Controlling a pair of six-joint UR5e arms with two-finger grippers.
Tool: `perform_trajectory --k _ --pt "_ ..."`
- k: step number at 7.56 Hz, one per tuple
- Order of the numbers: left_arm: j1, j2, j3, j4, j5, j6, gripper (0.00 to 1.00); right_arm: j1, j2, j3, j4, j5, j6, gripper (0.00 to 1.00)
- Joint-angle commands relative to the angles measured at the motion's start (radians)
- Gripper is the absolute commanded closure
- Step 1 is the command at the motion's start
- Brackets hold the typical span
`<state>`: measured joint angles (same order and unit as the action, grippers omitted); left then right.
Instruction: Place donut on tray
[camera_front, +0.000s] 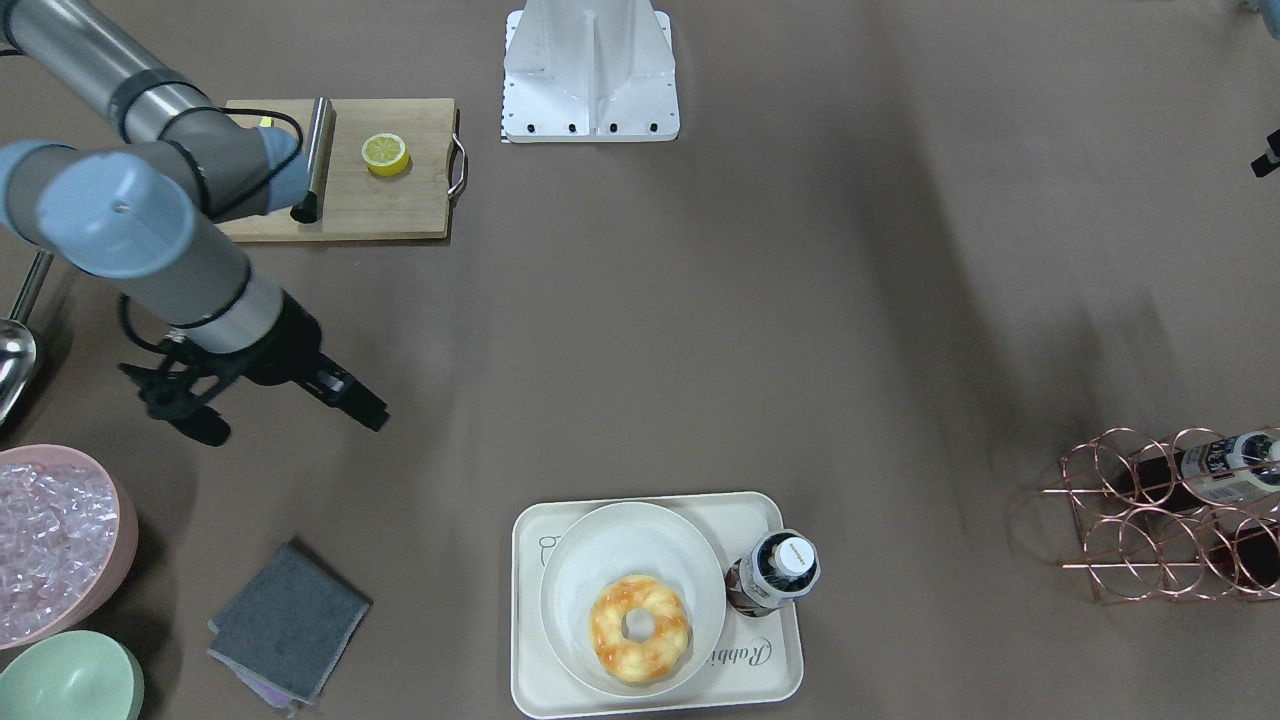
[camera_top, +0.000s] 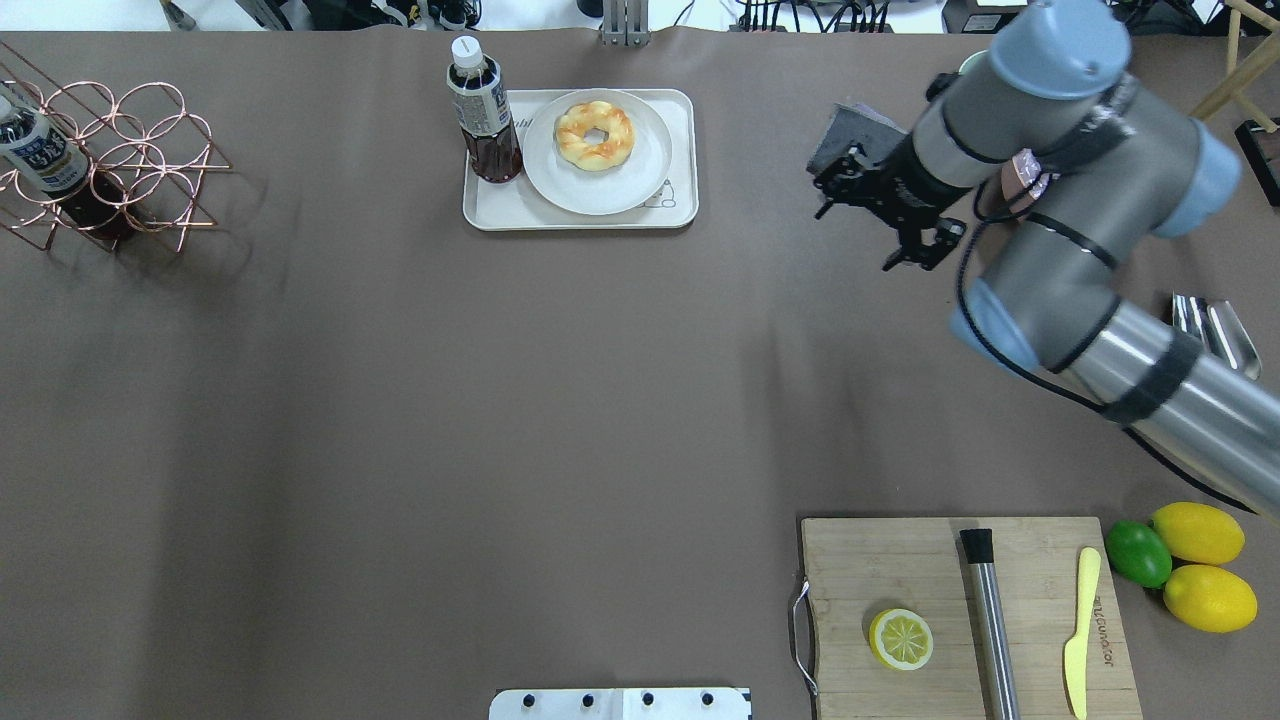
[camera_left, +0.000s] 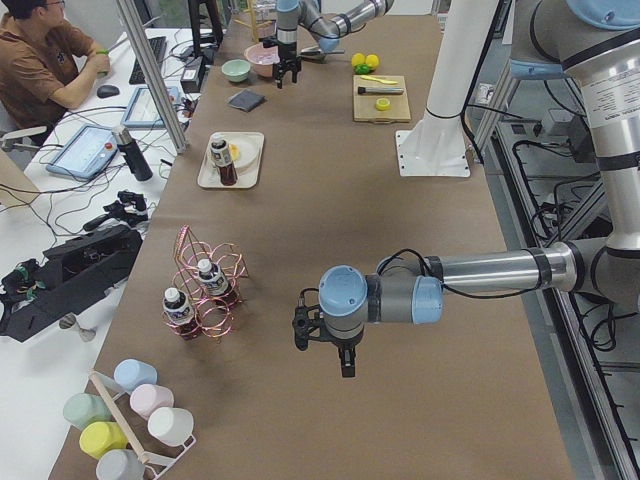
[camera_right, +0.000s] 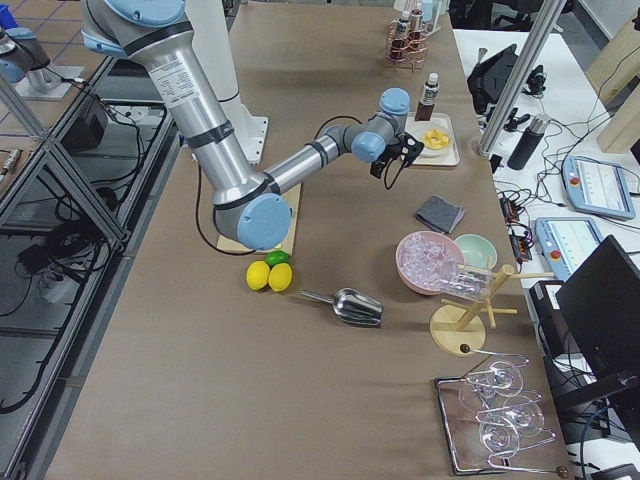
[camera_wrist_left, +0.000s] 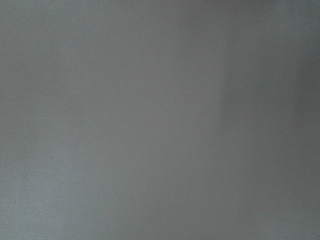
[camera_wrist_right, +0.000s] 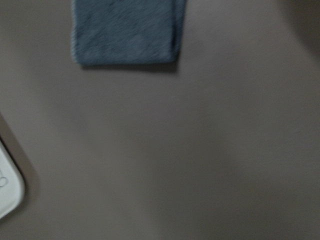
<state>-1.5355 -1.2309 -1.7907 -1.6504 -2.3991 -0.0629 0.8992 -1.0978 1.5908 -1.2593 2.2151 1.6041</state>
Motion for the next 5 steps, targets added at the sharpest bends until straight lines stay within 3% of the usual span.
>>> perform_trajectory --k 1,5 --pt "0.001 0.001 0.007 0.0 0.0 0.0 0.02 0.163 -0.355 0.199 -0.003 0.113 -0.386 0.0" --pt "0.001 -0.001 0.005 0.0 0.0 0.0 0.02 0.346 -0.63 0.225 0.0 0.133 -0.882 0.0"
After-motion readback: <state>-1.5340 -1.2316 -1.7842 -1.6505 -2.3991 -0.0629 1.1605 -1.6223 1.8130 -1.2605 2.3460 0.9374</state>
